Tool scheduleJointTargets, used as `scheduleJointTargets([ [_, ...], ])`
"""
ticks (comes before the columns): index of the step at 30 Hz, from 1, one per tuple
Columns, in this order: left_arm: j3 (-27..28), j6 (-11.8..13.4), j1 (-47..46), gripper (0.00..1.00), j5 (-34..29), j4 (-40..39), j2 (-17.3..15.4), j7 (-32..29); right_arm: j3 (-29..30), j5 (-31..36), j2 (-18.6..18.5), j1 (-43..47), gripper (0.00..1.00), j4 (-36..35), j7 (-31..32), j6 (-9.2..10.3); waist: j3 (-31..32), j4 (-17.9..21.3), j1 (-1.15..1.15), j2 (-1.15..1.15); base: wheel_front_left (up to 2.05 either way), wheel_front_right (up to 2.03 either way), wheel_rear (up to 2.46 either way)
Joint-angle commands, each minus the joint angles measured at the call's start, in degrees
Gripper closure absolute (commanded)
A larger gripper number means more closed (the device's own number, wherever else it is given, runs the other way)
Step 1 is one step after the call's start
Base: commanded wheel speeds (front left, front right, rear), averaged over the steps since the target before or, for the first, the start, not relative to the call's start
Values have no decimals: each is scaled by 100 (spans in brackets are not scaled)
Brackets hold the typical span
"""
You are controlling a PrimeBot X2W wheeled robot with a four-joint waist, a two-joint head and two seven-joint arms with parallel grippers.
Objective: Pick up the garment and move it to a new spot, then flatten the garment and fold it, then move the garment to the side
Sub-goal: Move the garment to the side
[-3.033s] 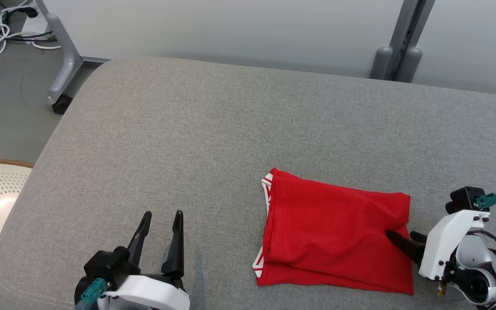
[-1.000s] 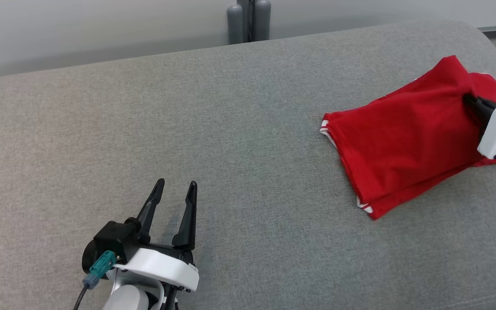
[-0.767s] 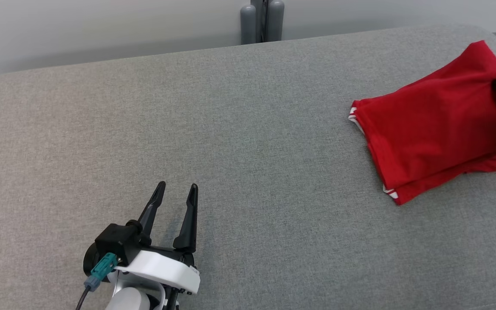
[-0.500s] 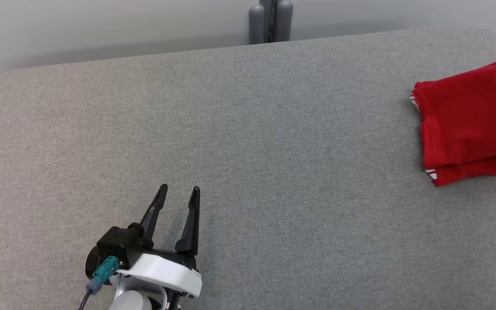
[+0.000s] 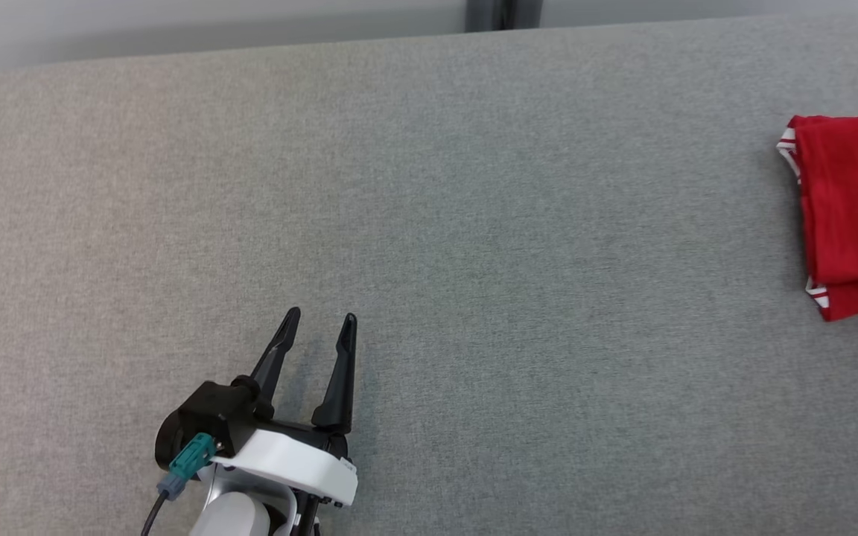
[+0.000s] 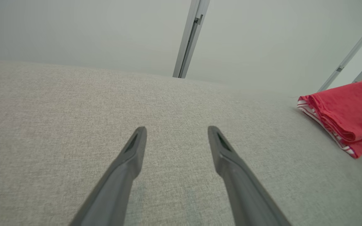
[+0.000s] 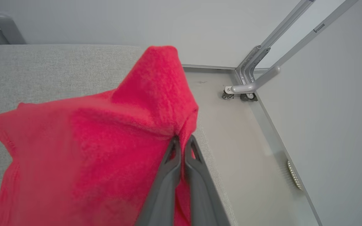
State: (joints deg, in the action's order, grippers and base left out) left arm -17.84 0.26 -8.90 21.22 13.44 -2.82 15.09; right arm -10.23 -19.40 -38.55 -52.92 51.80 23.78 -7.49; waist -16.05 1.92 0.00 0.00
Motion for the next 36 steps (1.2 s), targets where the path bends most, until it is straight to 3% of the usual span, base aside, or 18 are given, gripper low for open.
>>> scheduleJointTargets([
  [1,-6,-7,-122,0,-44,-15,-23,9,83,230,-77,-48,100,125,-117,-2,-145,-101,0,0,0,0,0],
  [11,70,-34,-271,0,-167,-58,-23,9,1206,1895,-110,-365,100,896,-787,-1,-669,-325,0,0,0,0,0],
  [12,78,-39,-278,0,-172,-59,-23,9,1330,2015,-64,-380,95,931,-833,-1,-700,-328,0,0,0,0,0],
  [13,88,-46,-287,0,-187,-61,-22,9,1444,2140,-4,-392,73,956,-873,-1,-726,-328,0,0,0,0,0],
  [14,95,-50,-295,0,-201,-61,-21,9,1570,2257,62,-414,12,949,-926,-1,-744,-326,0,0,0,0,0],
  [15,97,-57,-298,0,-208,-53,-23,9,1697,2373,109,-426,0,955,-952,-1,-757,-323,0,0,0,0,0],
  [24,123,-69,-363,0,-258,-9,-22,9,2382,3160,606,-379,0,853,-1221,-1,-749,-240,0,0,0,0,0],
  [31,146,-76,-366,0,-269,29,-23,8,2335,3356,906,-407,0,785,-1570,-1,-617,-149,0,0,0,0,0],
  [36,288,-43,-386,0,-145,-2,-27,8,2194,3132,1219,-505,0,775,-2090,-1,-367,-90,0,0,0,0,0],
])
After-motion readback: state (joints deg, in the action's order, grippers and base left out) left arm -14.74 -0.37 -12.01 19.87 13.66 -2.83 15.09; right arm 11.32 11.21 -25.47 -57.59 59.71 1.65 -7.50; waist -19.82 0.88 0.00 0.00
